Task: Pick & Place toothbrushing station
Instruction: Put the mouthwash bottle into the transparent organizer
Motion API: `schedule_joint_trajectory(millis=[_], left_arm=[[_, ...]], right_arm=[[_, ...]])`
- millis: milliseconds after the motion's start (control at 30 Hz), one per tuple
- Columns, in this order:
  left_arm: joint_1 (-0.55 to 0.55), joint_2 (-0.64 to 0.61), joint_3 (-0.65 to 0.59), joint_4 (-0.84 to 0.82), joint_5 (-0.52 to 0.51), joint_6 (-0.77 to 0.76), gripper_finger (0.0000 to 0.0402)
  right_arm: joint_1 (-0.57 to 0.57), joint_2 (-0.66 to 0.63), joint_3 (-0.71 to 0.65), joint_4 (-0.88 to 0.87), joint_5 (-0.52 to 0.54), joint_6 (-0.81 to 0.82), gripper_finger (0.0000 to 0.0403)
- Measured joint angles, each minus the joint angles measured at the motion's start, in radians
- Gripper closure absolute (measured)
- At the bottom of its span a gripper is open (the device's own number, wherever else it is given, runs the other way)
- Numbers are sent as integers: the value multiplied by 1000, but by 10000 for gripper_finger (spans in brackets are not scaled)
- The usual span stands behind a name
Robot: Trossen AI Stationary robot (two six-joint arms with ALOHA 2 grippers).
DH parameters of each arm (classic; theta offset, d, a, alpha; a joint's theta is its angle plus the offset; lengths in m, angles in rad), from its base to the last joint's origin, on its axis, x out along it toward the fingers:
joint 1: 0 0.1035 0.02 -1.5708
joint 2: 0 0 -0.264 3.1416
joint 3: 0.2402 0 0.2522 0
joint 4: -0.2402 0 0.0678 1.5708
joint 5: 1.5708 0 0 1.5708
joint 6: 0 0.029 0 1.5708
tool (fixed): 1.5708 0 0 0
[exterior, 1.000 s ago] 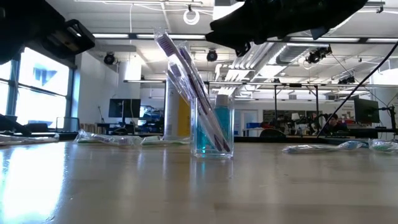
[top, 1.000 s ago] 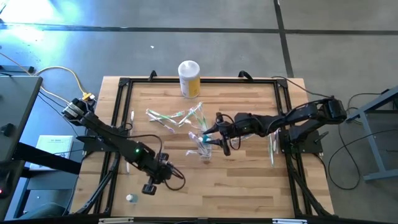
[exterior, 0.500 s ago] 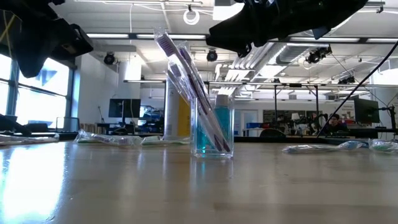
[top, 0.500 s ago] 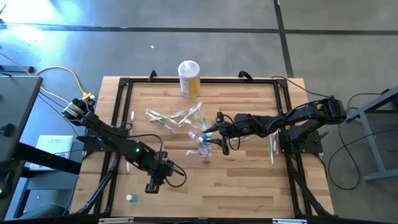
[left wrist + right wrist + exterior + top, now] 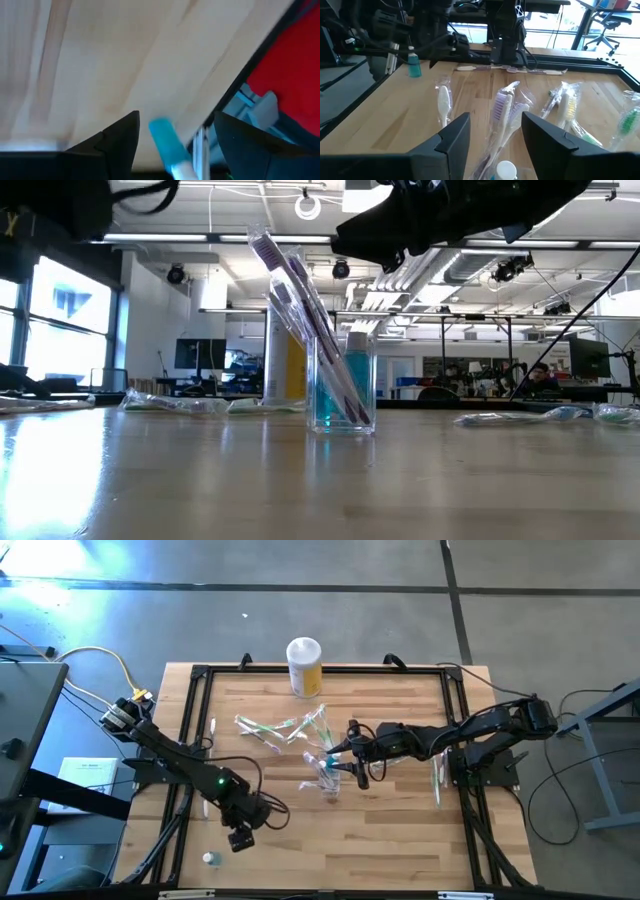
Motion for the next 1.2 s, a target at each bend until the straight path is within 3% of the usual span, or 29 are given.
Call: schedule_joint_trajectory(millis=[300, 533, 633, 767, 1033, 1200], left_arm=[[-15, 0, 0, -77, 165, -290, 151], [-113, -1, 59, -112, 211, -554, 151], [-166, -1, 110, -144, 184, -672, 151], [-227, -1, 163, -184, 69, -792, 151], [-328, -1, 172, -223, -63, -1057, 151], [-348, -1, 172, -228, -82, -1096, 151]], right_arm=[[0, 0, 0, -6, 0, 0, 233], [0, 0, 0, -8, 0, 0, 233], [0, 0, 0, -8, 0, 0, 233], [0, 0, 0, -8, 0, 0, 233], [0, 0, 0, -3, 0, -9, 233], [0, 0, 0, -4, 12, -11, 233]])
